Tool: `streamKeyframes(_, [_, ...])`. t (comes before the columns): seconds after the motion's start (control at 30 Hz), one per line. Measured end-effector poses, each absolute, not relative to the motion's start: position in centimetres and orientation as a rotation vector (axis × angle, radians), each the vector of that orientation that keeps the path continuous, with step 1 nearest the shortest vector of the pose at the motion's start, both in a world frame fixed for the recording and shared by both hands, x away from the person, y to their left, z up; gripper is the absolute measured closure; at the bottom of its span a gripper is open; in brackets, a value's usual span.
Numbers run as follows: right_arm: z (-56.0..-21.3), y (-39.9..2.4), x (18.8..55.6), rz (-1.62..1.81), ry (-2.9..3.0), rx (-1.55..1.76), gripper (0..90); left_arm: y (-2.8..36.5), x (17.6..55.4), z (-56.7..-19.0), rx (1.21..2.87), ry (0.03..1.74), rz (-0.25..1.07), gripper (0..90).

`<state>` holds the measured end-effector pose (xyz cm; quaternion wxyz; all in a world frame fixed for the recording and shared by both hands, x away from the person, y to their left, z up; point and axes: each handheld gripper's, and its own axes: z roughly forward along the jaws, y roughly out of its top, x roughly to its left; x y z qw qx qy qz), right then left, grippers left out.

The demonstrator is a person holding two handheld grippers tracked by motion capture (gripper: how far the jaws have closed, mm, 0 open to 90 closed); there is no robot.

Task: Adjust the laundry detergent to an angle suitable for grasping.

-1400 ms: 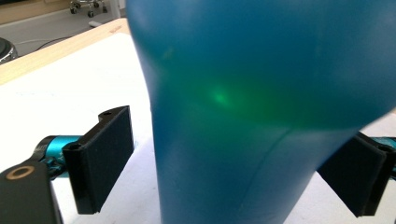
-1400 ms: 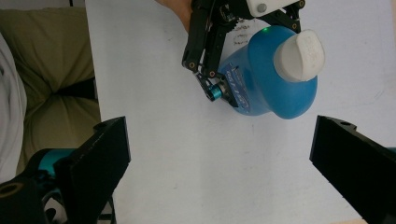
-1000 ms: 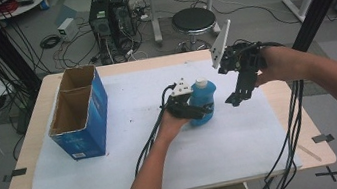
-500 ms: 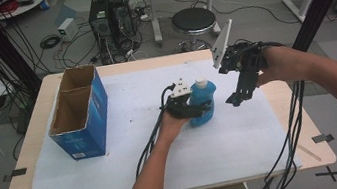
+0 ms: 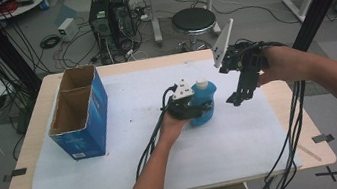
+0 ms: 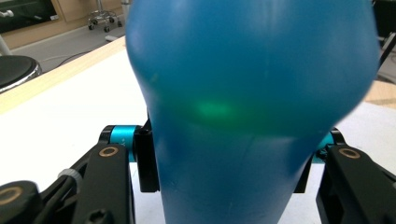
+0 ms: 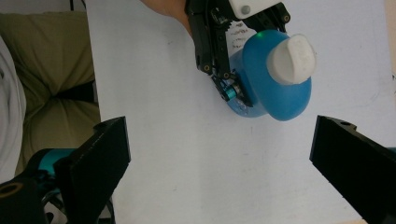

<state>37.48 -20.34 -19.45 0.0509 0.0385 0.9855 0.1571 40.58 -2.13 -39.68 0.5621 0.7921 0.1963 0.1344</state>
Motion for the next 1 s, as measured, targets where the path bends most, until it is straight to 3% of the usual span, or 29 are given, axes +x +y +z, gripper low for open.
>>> streamKeyframes(0.6, [-19.2,-20.1,36.6,0.487,2.986,0.112,4.0,2.8,37.4,-35.5,1.874,0.299,0.286,45.0])
streamKeyframes(1.0, [-19.1,-20.0,36.2,0.490,2.982,0.101,4.1,3.2,37.2,-35.3,1.915,0.116,0.157,45.8])
